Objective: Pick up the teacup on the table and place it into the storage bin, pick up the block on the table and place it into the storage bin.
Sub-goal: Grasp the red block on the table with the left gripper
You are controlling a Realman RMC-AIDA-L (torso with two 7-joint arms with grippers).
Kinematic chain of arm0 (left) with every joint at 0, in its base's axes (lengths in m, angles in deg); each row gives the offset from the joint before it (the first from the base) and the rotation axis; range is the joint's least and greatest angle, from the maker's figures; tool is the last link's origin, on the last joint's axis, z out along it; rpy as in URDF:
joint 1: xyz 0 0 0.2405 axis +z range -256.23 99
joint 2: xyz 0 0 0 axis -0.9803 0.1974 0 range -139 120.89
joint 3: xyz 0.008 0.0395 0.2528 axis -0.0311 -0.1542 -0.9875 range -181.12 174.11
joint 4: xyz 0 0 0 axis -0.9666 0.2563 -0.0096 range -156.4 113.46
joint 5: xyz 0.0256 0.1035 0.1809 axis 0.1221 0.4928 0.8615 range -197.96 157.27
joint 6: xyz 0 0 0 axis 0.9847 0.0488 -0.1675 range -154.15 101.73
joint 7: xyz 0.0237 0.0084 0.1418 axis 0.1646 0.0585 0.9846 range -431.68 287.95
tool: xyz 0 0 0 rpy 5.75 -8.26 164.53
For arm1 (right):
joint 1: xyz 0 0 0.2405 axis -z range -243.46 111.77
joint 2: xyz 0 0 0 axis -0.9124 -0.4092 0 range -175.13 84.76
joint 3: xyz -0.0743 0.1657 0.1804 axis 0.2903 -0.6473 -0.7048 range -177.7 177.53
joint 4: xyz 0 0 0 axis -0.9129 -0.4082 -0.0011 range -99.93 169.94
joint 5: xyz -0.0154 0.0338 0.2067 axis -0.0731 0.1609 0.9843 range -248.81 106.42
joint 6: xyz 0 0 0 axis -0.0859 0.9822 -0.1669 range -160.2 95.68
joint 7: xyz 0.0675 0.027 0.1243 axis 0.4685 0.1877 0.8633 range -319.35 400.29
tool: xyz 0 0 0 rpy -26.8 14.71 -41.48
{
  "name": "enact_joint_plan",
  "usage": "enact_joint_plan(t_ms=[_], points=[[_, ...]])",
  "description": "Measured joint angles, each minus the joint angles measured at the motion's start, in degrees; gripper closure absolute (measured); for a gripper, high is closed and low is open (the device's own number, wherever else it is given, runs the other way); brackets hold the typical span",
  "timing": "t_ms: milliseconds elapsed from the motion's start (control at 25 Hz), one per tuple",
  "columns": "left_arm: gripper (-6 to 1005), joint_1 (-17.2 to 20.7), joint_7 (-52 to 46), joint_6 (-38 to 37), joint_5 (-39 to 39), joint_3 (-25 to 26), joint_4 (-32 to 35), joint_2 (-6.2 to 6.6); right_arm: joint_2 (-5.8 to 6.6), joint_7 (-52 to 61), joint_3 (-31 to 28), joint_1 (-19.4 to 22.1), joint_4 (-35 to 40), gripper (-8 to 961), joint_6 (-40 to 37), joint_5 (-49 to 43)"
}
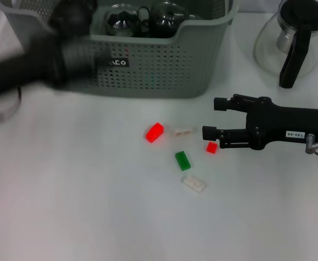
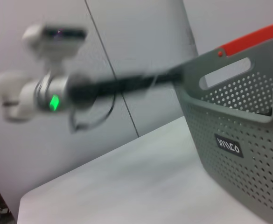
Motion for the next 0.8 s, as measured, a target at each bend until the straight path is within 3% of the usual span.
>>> enact_joint_plan(t_ms=[120,240,440,600,800], points=[[106,4.24,9.82,-2.55,4.22,-0.57,0.05,-1.97,0.00,0.01,-0.26,-0.09,0.00,5,0.02,-0.12],[68,5.32,11.41,-3.60,10.05,-0.76,0.24,-2.59,0.00,0.02,-0.27,-0.12,0.00,5,0.01,-0.09],[106,2.17,10.81,-0.03,16.81,-0.79,-3.46,-3.25,0.00,0.50,-0.28,0.03,0.00,6,0.01,-0.04],[202,-1.98,10.67,8.78,18.95,-1.11,-8.43,-4.40,-0.04,0.69,-0.28,0.14,0.00,6,-0.04,-0.05],[202,-4.82,11.26,17.45,19.74,-5.05,-11.50,-5.18,-0.04,1.41,-0.28,0.16,0.00,7,-0.04,-0.04]])
